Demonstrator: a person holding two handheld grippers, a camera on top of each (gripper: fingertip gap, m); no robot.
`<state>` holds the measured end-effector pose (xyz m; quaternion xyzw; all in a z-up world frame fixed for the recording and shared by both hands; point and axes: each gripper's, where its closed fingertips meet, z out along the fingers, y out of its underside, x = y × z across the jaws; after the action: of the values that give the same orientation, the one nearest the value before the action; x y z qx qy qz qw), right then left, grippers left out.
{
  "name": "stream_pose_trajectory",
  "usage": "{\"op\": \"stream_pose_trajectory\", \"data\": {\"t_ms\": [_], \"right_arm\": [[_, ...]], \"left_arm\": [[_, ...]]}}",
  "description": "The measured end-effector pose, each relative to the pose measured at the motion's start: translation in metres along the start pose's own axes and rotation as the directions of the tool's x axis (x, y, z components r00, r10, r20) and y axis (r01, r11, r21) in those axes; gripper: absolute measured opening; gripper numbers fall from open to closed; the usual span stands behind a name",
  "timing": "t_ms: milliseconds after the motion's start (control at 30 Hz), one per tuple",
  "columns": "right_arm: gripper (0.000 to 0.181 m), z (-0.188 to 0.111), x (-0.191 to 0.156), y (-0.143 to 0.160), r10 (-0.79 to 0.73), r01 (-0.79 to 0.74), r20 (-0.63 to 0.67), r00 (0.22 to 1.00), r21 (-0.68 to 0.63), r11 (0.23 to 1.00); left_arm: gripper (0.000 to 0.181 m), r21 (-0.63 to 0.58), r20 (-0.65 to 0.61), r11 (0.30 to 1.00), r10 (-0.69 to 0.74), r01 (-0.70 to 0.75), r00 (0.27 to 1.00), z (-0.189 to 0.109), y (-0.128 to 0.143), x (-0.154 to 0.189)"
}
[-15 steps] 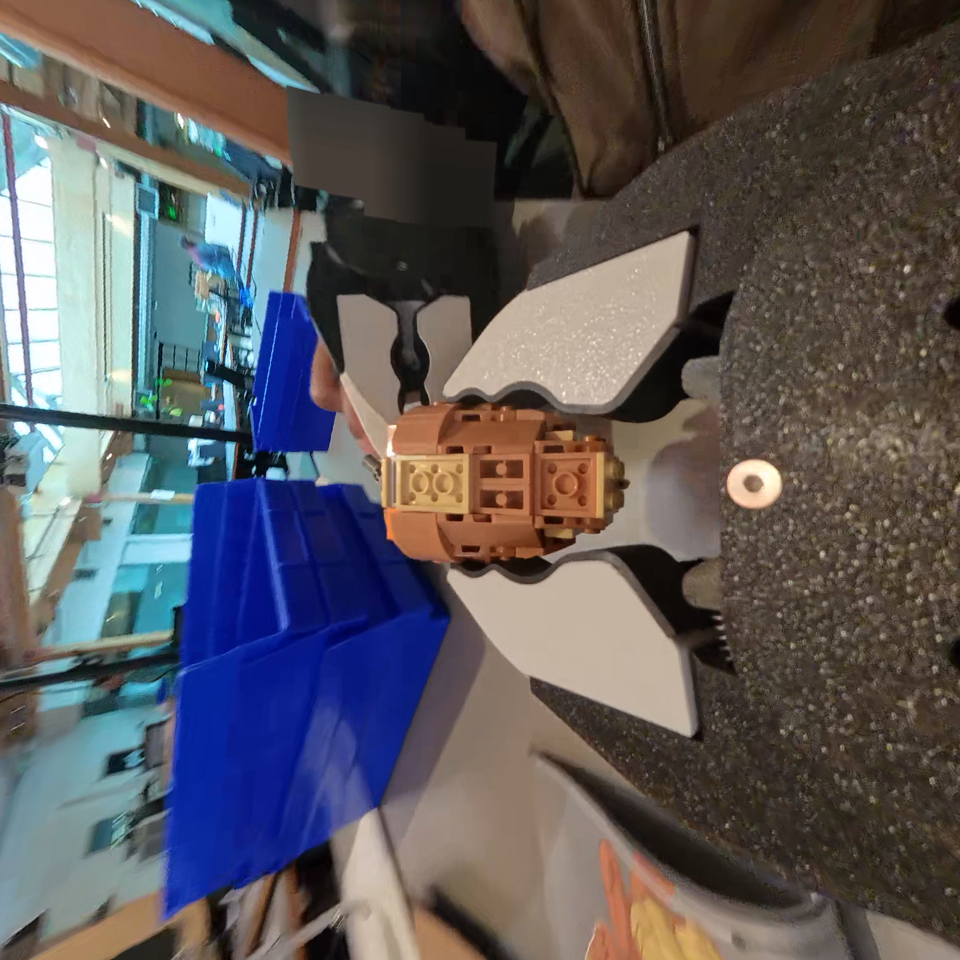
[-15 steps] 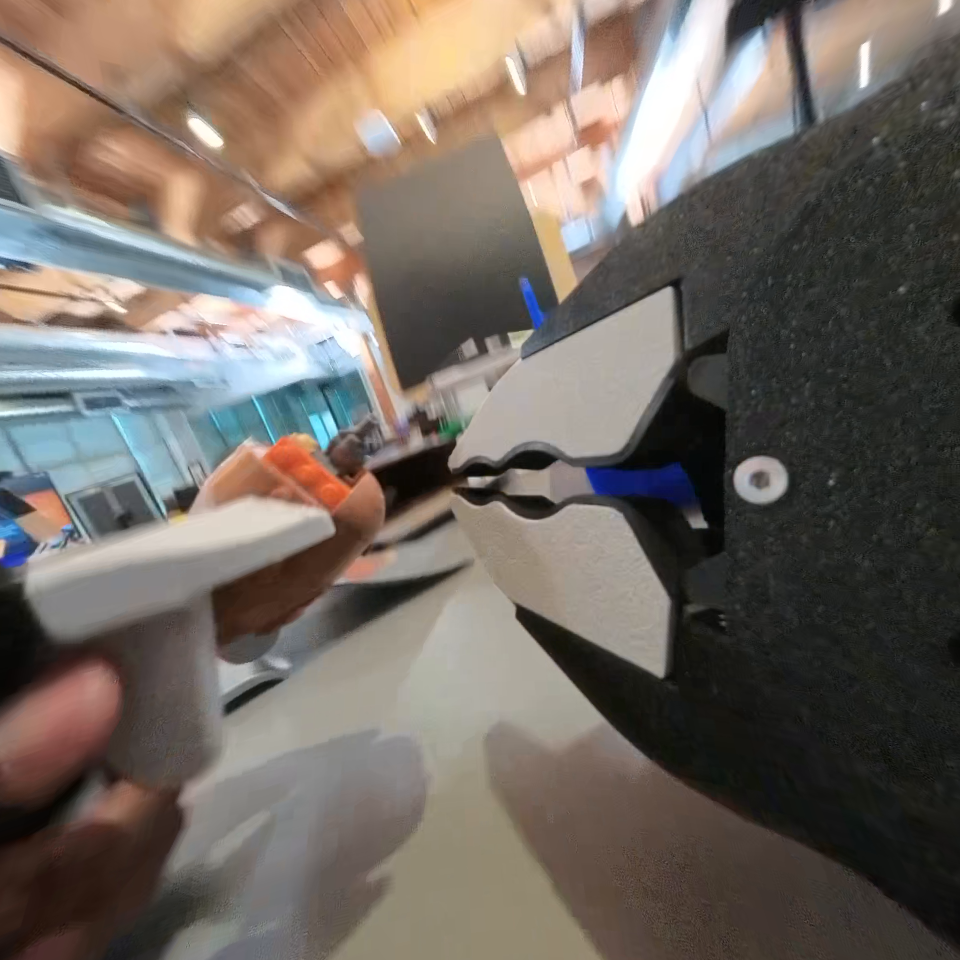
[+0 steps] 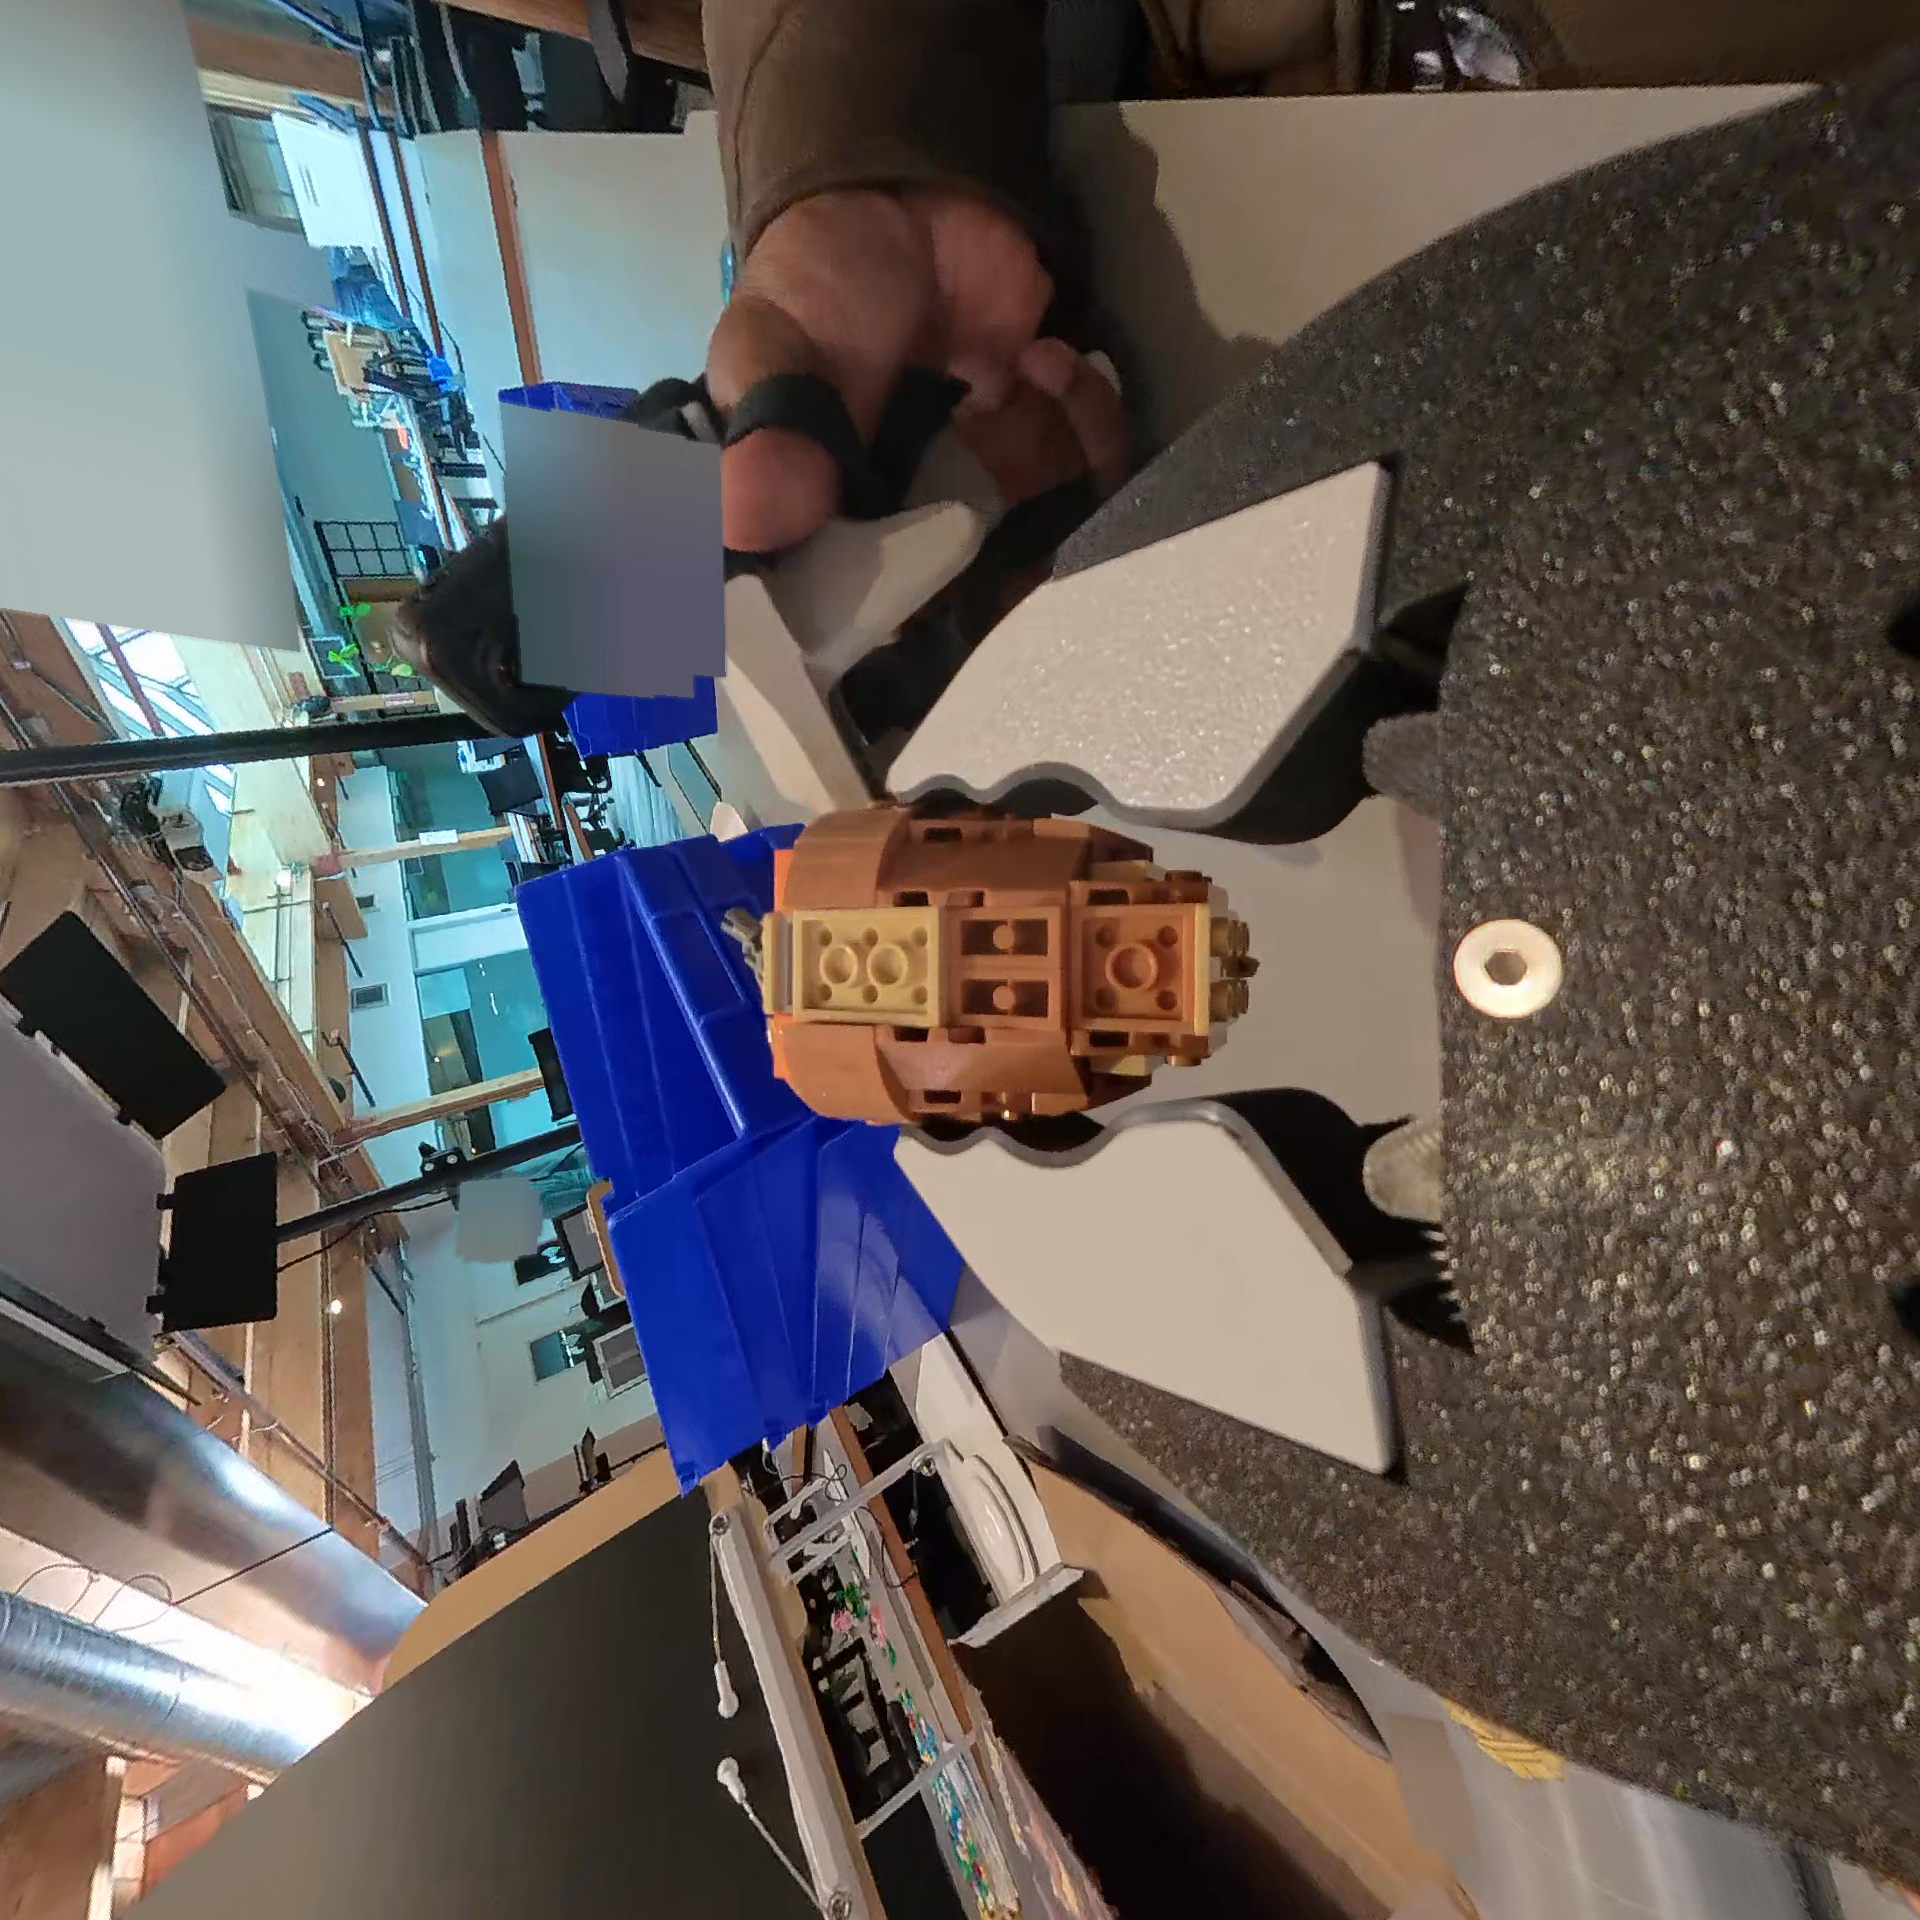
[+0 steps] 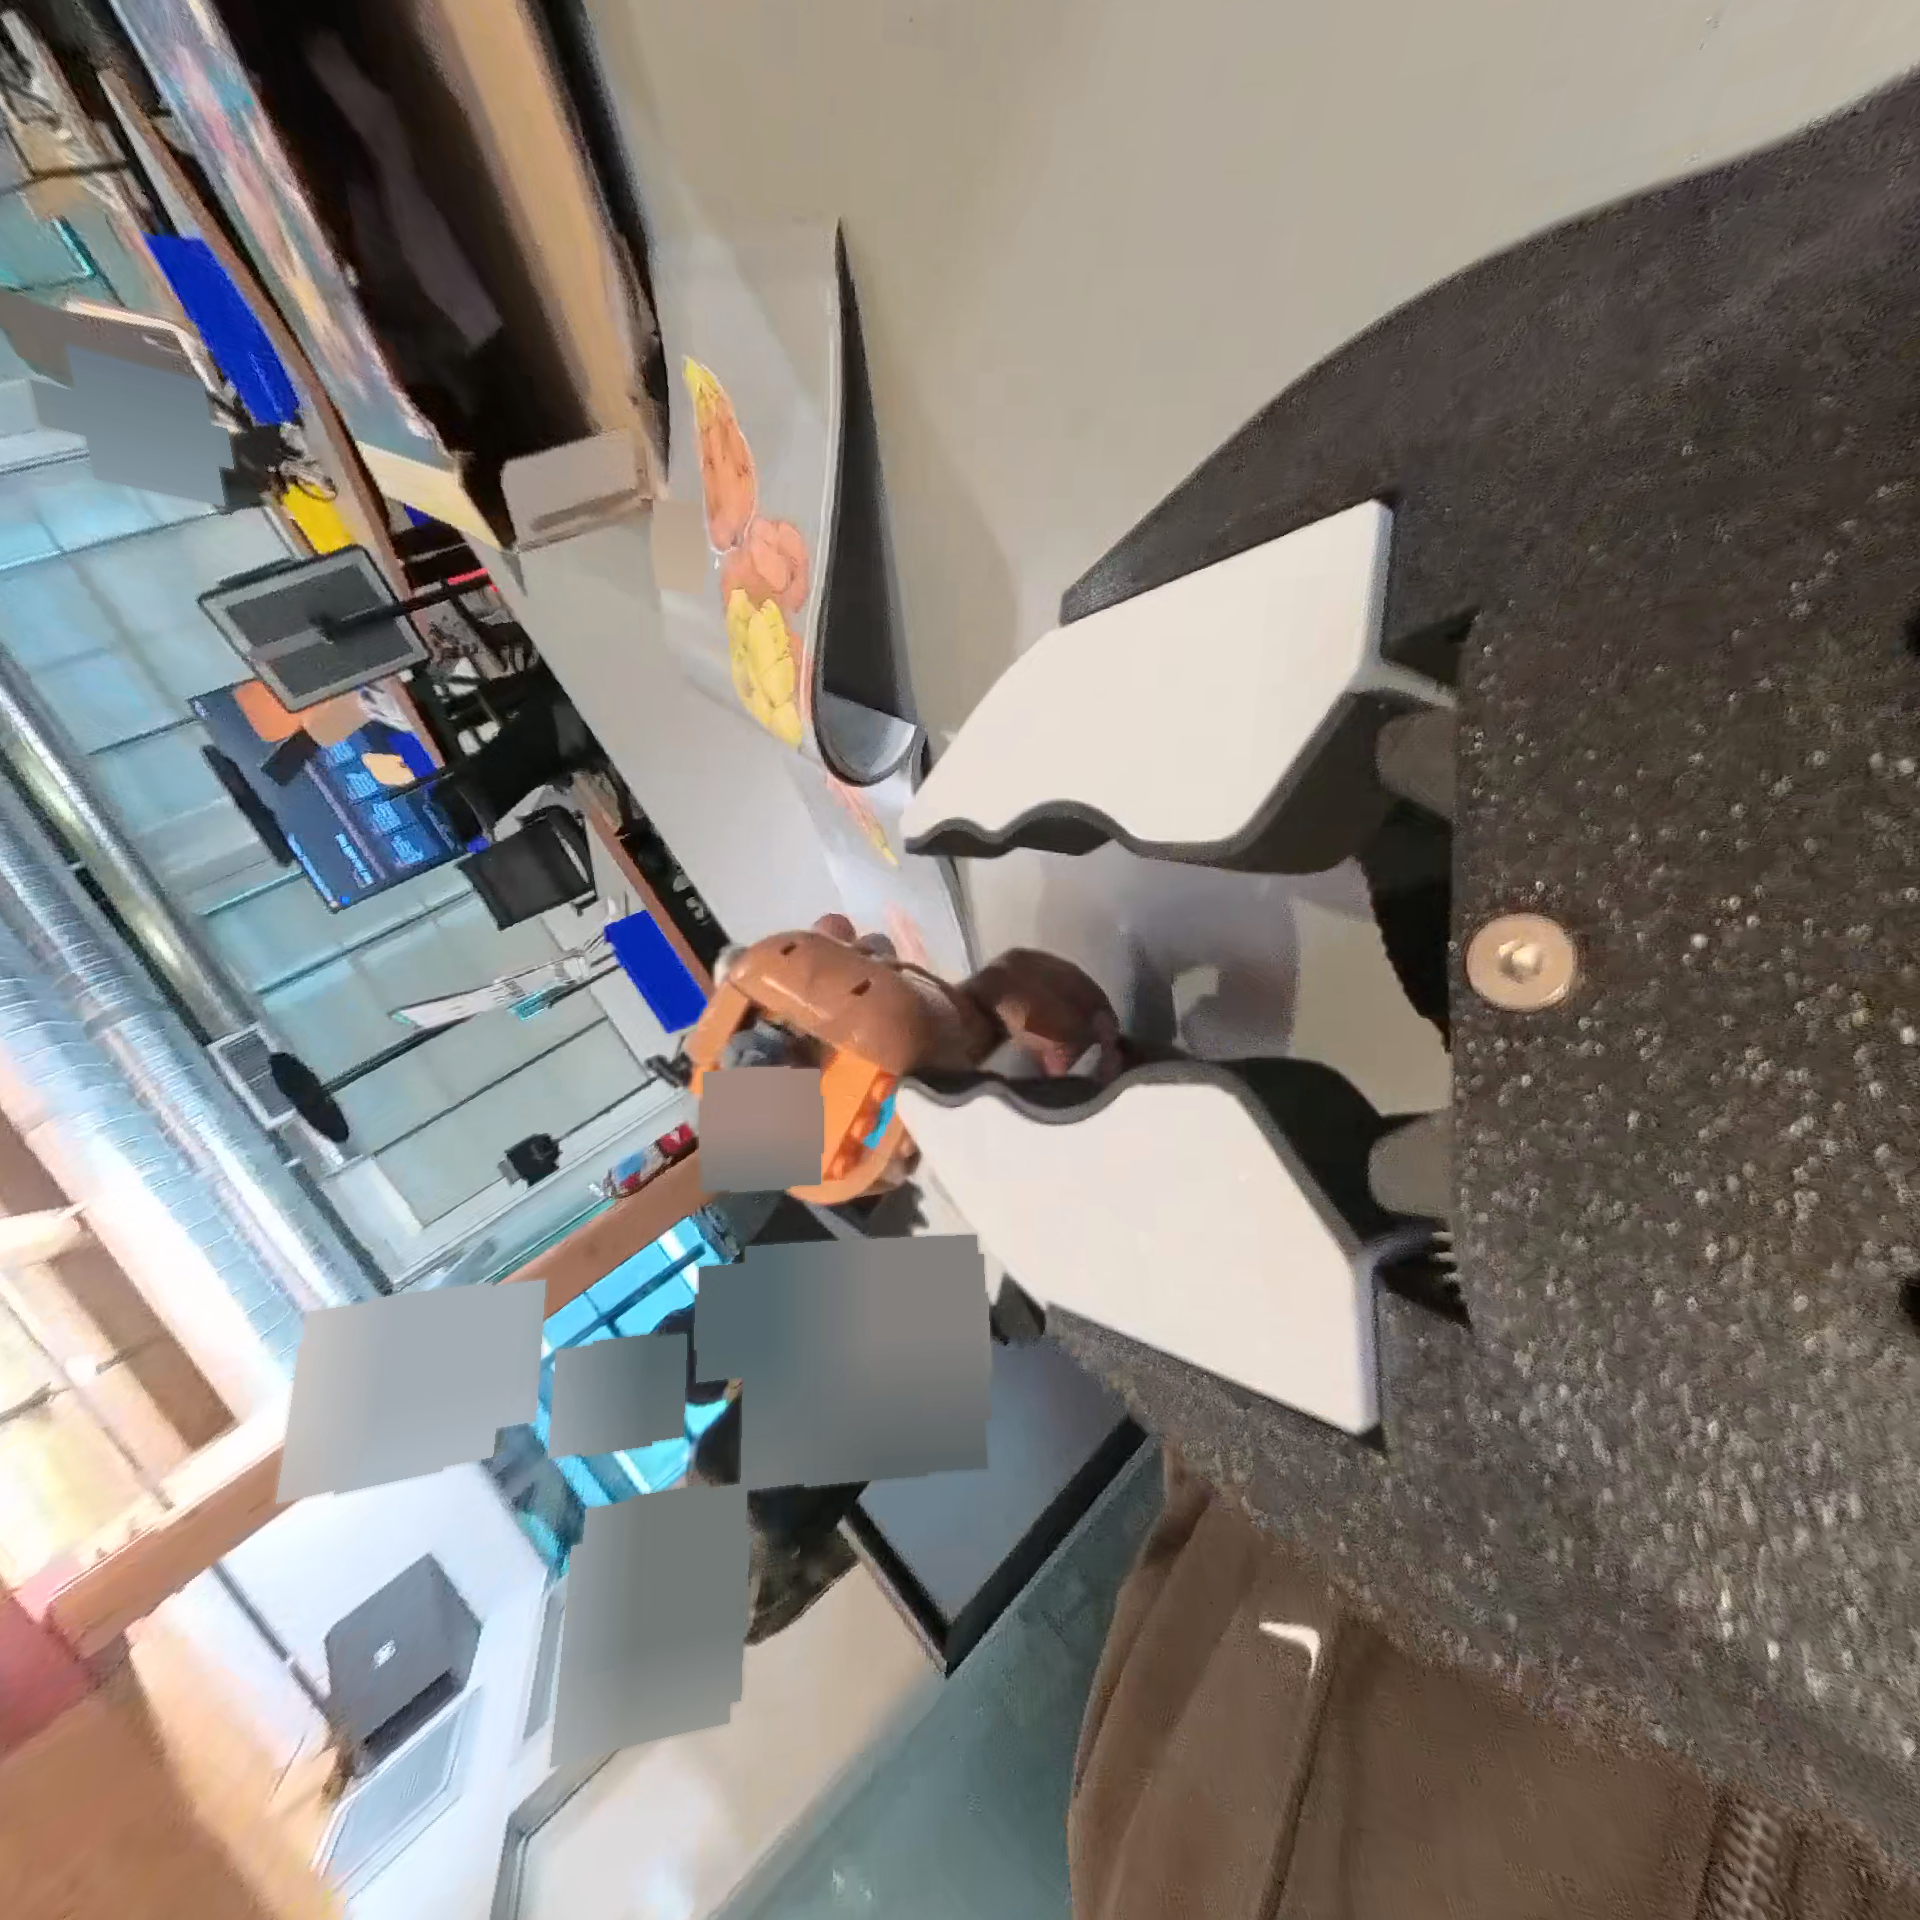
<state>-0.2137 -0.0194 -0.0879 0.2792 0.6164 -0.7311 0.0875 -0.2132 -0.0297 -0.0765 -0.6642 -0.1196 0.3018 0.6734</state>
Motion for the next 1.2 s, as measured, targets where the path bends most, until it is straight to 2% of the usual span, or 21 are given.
{"op": "stream_pose_trajectory", "data": {"t_ms": [267,400,633,800,1200], "right_arm": [[0.037,0.002,-0.006,0.004,0.014,-0.013,0.053,0.998,-0.02,1.0],[0.022,0.002,-0.014,0.004,-0.013,0.014,0.103,0.995,-0.016,1.0],[0.02,-0.002,-0.025,0.007,-0.156,0.161,0.133,0.979,-0.026,0.987],[0.02,-0.003,-0.023,0.008,-0.239,0.245,0.12,0.964,-0.04,0.969],[0.021,-0.007,-0.023,0.013,-0.323,0.338,0.138,0.936,-0.1,0.936]], "left_arm": [[0.056,-0.03,0.033,0.989,0.144,-0.143,0.989,0.002,0.003,0.004],[0.056,-0.013,-0.013,0.996,0.087,-0.088,0.996,0.001,0.001,0.008],[0.056,0.028,-0.1,0.999,0.028,-0.025,0.995,-0.003,-0.006,0.017],[0.056,0.01,-0.112,0.999,0.034,-0.033,0.993,-0.003,-0.003,0.02],[0.056,-0.052,-0.186,0.997,-0.072,0.063,0.98,-0.004,0.004,0.025]]}}
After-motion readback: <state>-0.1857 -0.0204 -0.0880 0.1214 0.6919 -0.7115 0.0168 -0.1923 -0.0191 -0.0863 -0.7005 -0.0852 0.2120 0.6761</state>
